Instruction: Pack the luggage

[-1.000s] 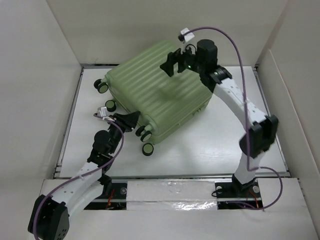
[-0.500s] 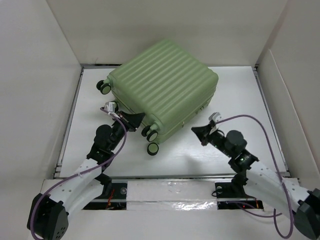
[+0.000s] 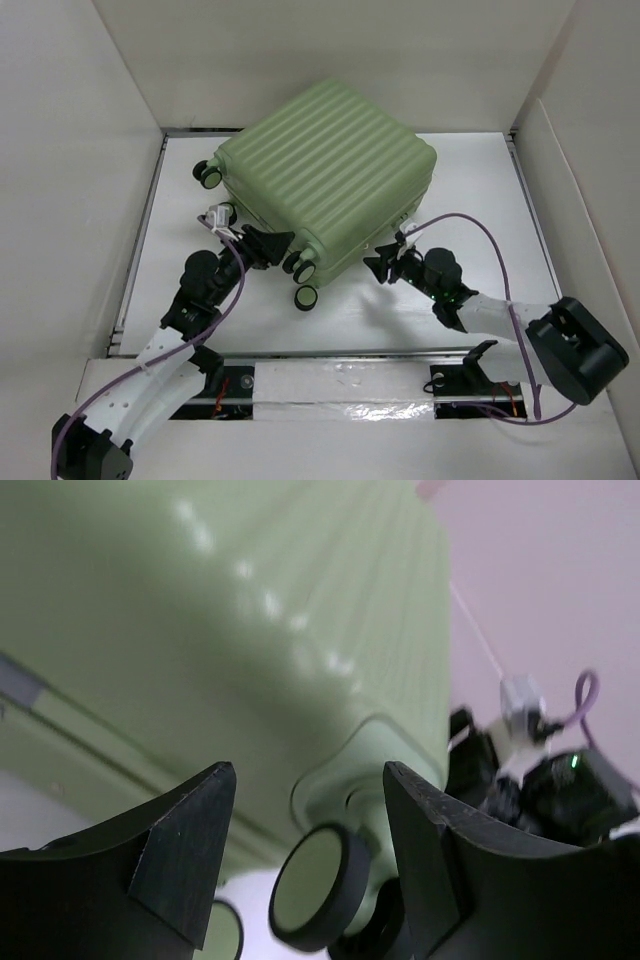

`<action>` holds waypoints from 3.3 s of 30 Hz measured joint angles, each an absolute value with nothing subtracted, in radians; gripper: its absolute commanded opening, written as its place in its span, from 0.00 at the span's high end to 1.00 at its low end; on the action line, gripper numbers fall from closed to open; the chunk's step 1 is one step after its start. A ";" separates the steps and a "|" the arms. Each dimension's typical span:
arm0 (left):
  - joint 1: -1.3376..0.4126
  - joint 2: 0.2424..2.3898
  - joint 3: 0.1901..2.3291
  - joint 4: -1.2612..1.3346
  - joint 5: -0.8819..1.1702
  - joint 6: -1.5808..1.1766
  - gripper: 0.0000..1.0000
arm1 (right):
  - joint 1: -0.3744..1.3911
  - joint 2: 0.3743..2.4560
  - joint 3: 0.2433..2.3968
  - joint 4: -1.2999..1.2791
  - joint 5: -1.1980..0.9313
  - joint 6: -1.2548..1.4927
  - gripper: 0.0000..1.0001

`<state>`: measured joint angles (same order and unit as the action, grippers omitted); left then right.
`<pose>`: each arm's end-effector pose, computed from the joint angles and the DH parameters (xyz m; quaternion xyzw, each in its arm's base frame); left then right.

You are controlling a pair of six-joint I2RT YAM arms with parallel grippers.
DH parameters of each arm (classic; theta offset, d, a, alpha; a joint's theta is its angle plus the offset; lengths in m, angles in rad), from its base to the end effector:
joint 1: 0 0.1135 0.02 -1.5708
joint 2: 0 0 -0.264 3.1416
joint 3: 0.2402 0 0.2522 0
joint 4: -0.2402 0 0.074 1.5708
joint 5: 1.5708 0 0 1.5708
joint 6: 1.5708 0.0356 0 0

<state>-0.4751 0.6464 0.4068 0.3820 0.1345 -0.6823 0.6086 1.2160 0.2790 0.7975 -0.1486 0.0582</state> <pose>0.1487 -0.0818 0.2882 -0.0171 0.6553 -0.4492 0.6071 0.1856 0.1357 0.1840 -0.2514 0.7110 0.2671 0.5999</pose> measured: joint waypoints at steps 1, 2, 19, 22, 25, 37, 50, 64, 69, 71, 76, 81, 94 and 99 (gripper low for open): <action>-0.477 0.633 0.396 0.356 0.146 -0.677 0.41 | 0.601 1.245 0.291 0.814 -0.158 0.056 0.48; -0.479 0.623 0.388 0.336 0.159 -0.672 0.39 | 0.593 1.272 0.305 0.832 -0.170 0.053 0.48; -0.591 0.719 0.382 0.356 0.287 -0.626 0.43 | 0.570 1.445 0.347 1.034 -0.222 0.068 0.91; -0.594 0.737 0.389 0.377 0.289 -0.625 0.53 | 0.562 1.460 0.347 1.056 -0.234 0.080 1.00; -0.595 0.751 0.393 0.395 0.296 -0.625 0.77 | 0.562 1.461 0.343 1.065 -0.234 0.089 1.00; -0.712 0.971 0.512 0.500 0.287 -0.671 1.00 | 0.763 1.252 0.298 0.844 0.021 0.087 1.00; -0.770 1.332 0.815 0.435 0.387 -0.829 1.00 | 1.182 1.368 0.311 0.943 0.949 0.010 1.00; -0.825 1.327 0.969 0.182 0.207 -0.693 1.00 | 1.508 1.175 0.213 1.094 0.813 0.112 1.00; -0.800 1.234 0.865 0.234 0.174 -0.677 1.00 | 1.315 0.860 0.124 0.825 0.704 0.219 1.00; -0.785 1.226 0.854 0.246 0.192 -0.677 1.00 | 1.303 0.789 0.115 0.750 0.665 0.240 1.00; -0.782 1.229 0.853 0.257 0.206 -0.676 1.00 | 1.270 0.730 0.115 0.574 0.647 0.286 0.88; -0.777 1.229 0.839 0.282 0.218 -0.678 1.00 | 1.039 0.782 0.123 0.542 0.486 0.251 0.42; -0.770 1.229 0.776 0.406 0.238 -0.713 1.00 | 0.718 1.084 0.255 0.684 0.076 0.087 0.40; -0.762 1.228 0.770 0.415 0.236 -0.712 1.00 | 0.644 1.168 0.276 0.761 -0.069 0.078 0.43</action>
